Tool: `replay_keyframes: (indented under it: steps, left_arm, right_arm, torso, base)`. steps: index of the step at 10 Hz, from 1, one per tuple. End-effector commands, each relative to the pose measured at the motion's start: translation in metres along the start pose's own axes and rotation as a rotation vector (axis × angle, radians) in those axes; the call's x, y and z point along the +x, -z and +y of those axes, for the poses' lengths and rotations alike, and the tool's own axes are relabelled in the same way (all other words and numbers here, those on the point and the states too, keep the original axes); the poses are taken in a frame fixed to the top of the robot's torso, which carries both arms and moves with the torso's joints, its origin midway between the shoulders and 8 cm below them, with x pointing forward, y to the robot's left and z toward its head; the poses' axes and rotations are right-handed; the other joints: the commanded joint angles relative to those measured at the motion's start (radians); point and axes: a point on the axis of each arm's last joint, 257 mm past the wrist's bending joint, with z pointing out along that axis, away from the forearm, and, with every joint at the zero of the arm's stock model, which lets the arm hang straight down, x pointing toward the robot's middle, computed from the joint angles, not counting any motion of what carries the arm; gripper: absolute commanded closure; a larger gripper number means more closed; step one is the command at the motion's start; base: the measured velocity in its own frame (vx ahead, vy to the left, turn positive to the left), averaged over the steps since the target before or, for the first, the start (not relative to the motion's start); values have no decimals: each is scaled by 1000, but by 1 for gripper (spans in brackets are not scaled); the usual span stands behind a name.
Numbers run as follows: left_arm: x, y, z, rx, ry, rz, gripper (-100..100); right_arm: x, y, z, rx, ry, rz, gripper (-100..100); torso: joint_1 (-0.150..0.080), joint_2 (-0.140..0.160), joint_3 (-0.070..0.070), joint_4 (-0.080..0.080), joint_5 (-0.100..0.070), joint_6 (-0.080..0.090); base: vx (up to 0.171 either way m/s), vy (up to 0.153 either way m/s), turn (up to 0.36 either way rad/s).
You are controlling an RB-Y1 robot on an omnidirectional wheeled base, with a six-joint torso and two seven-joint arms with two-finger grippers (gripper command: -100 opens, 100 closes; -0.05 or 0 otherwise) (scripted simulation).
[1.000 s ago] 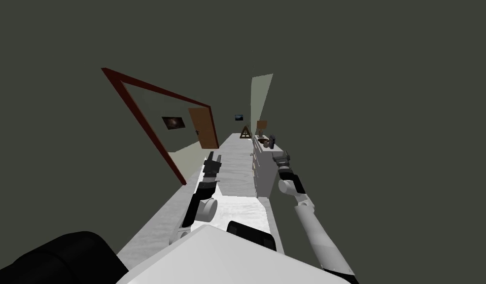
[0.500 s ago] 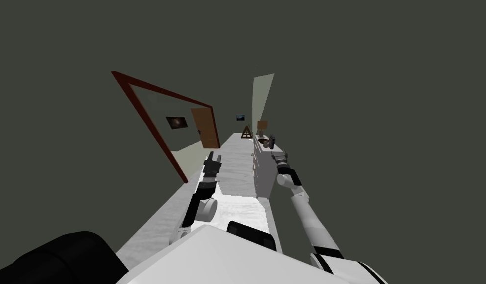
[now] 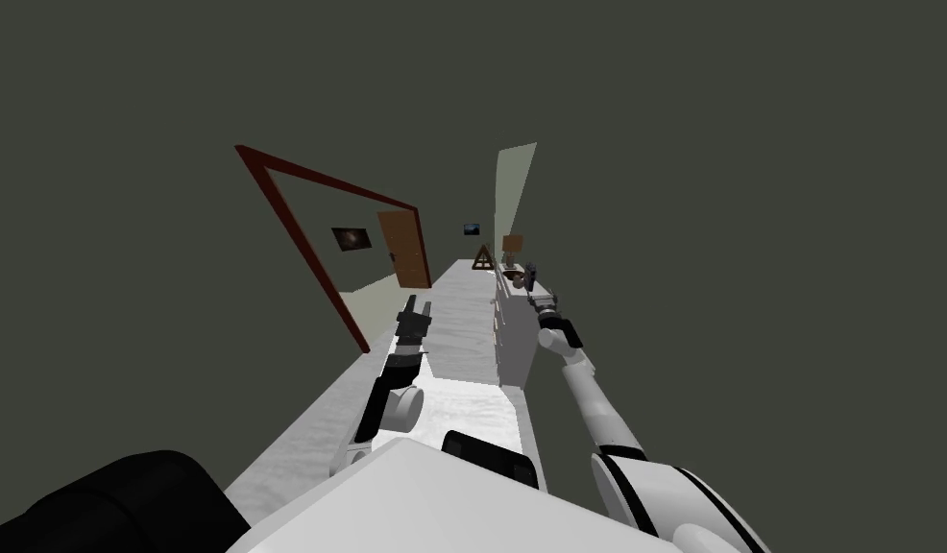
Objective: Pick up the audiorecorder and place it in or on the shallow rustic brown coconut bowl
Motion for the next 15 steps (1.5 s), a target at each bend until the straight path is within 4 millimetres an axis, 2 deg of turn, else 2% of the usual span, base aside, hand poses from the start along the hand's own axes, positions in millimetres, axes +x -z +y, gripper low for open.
replay_keyframes:
  steps: [1,2,9,15]
  left_arm:
    - [0,0,0,0,0,0,0]
    - [0,0,0,0,0,0,0]
    - [0,0,0,0,0,0,0]
    - [0,0,0,0,0,0,0]
  right_arm:
    - [-1,-13,1,1,-57,-20,-100]
    - [-7,-14,-2,6,-56,-36,-100]
    - [-11,-58,-14,25,-272,-137,-100]
    - [-10,-77,-33,47,-401,-202,-100]
  torso:
    - [0,0,0,0,0,0]
    - [0,0,0,0,0,0]
    - [-1,-1,0,0,0,0]
    - [-1,-2,-1,0,0,0]
  base:
    - [15,-56,73]
    - [14,-53,45]
    - [20,-66,77]
    - [30,-66,54]
